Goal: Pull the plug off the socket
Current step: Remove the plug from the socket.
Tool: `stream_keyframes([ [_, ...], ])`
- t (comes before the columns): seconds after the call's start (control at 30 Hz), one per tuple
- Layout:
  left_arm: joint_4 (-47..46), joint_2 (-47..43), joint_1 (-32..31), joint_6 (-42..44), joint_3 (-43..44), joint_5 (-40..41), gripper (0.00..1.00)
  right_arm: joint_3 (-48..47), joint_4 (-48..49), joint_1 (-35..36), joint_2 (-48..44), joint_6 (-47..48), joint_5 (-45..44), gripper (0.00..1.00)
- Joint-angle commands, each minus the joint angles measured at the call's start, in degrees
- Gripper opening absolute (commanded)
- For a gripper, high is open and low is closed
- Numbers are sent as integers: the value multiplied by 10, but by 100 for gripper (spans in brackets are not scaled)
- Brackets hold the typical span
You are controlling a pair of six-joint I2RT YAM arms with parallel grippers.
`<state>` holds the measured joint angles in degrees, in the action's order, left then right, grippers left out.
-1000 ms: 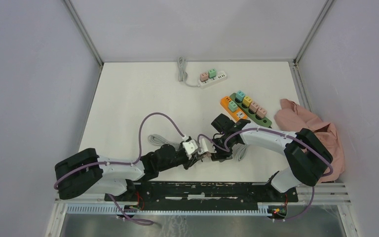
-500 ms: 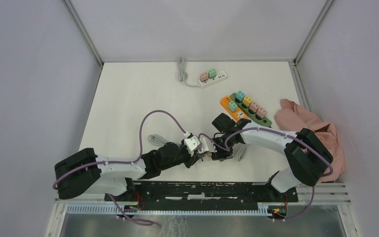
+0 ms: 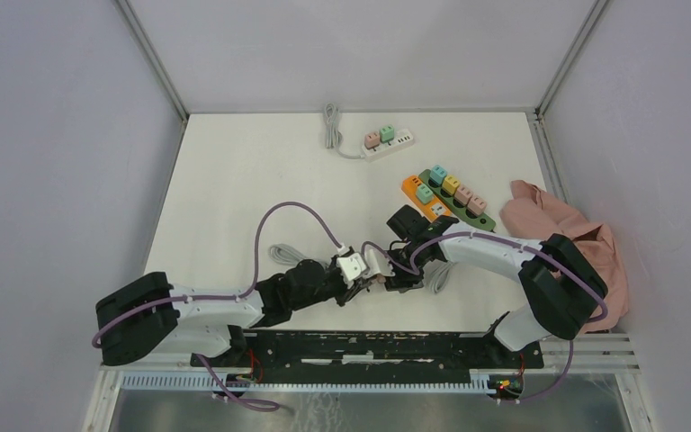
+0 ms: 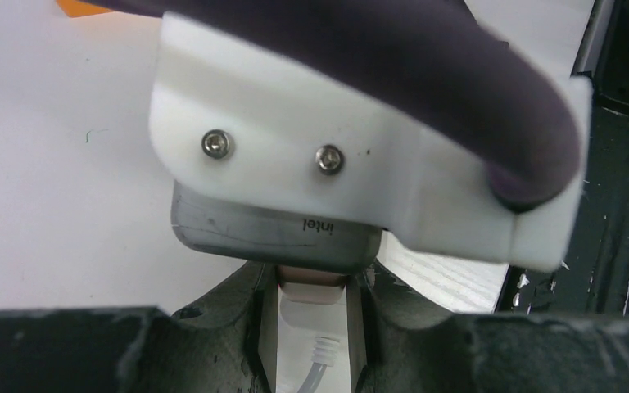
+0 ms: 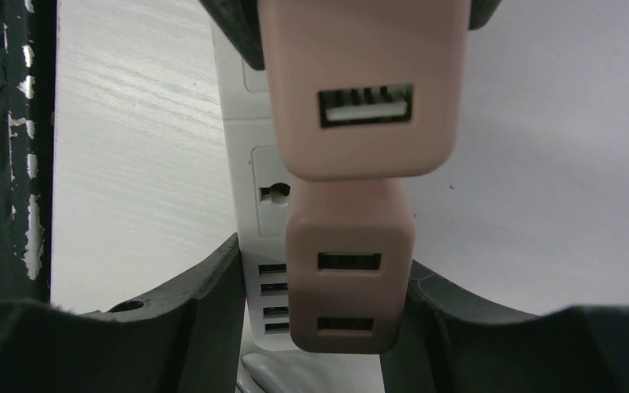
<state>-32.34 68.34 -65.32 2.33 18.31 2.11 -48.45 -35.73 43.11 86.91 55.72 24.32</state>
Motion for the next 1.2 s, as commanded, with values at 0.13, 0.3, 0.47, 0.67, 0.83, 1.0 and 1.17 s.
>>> stream_keyframes([
  [0.13, -156, 25, 51, -162, 8, -35, 3, -19, 7, -5, -10, -33, -12, 0],
  [0.3, -76, 22, 31, -66, 33, 14, 3, -20, 7, -6, -10, -34, -14, 0],
  [0.47, -41, 26, -30, 87, 36, 24, 3, -21, 7, -7, -10, -35, -16, 0],
  [0.67, -15, 18, -34, 69, 51, 28, 3, -20, 7, -8, -7, -34, -16, 0],
  [0.83, -79, 11, 39, -117, 38, -57, 3, -20, 7, -8, -5, -34, -16, 0],
  [1.0, -52, 14, 37, -118, 47, -52, 3, -20, 7, -9, -7, -35, -18, 0],
  [1.17, 83, 13, -33, 57, 88, 51, 3, -20, 9, -10, -8, -37, -19, 0],
])
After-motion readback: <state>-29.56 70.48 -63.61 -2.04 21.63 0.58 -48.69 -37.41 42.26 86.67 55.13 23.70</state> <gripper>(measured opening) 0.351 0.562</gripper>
